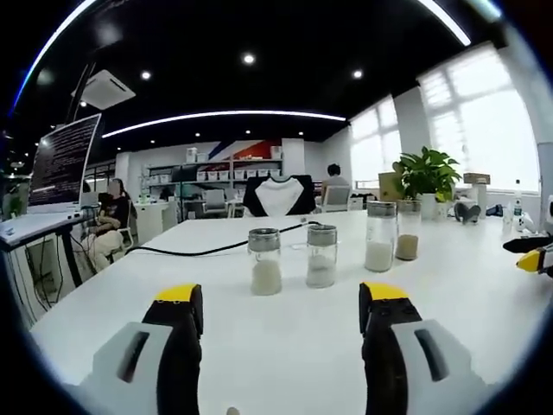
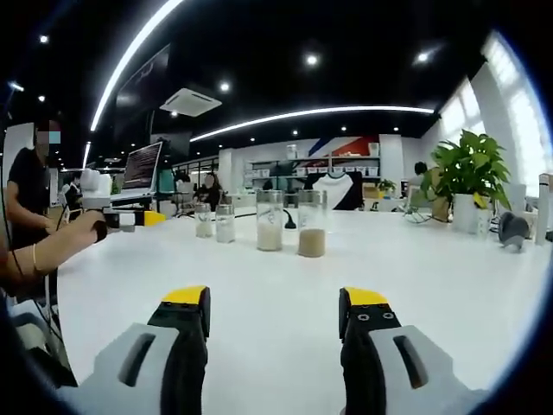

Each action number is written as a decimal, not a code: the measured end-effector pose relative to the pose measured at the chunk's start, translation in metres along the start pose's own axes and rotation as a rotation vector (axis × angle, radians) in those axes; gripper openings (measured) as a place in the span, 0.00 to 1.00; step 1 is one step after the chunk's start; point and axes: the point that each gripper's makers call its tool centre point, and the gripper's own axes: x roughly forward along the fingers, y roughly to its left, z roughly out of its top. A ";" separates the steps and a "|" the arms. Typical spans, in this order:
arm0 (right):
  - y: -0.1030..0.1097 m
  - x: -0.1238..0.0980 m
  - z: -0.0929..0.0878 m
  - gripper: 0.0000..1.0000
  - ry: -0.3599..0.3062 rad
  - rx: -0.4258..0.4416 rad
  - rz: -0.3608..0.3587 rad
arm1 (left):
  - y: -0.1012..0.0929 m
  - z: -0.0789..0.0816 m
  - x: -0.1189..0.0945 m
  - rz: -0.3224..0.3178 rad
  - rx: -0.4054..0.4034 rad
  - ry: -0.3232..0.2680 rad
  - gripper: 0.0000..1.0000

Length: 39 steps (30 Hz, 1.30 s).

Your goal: Rotate the seasoning bottle until the label or dispensing opening points toward the visible target arrow and the bottle remains upright within the marked orientation range

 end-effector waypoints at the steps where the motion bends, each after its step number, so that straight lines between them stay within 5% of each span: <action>1: 0.000 0.000 0.000 0.60 -0.001 0.000 -0.001 | 0.000 0.001 0.001 -0.001 0.001 -0.001 0.78; 22: -0.003 -0.001 -0.003 0.59 -0.006 0.027 -0.033 | 0.002 0.015 0.030 0.013 -0.009 -0.038 0.75; 39: 0.002 0.000 -0.003 0.59 -0.005 0.026 -0.028 | 0.016 0.021 0.083 0.042 -0.041 -0.054 0.69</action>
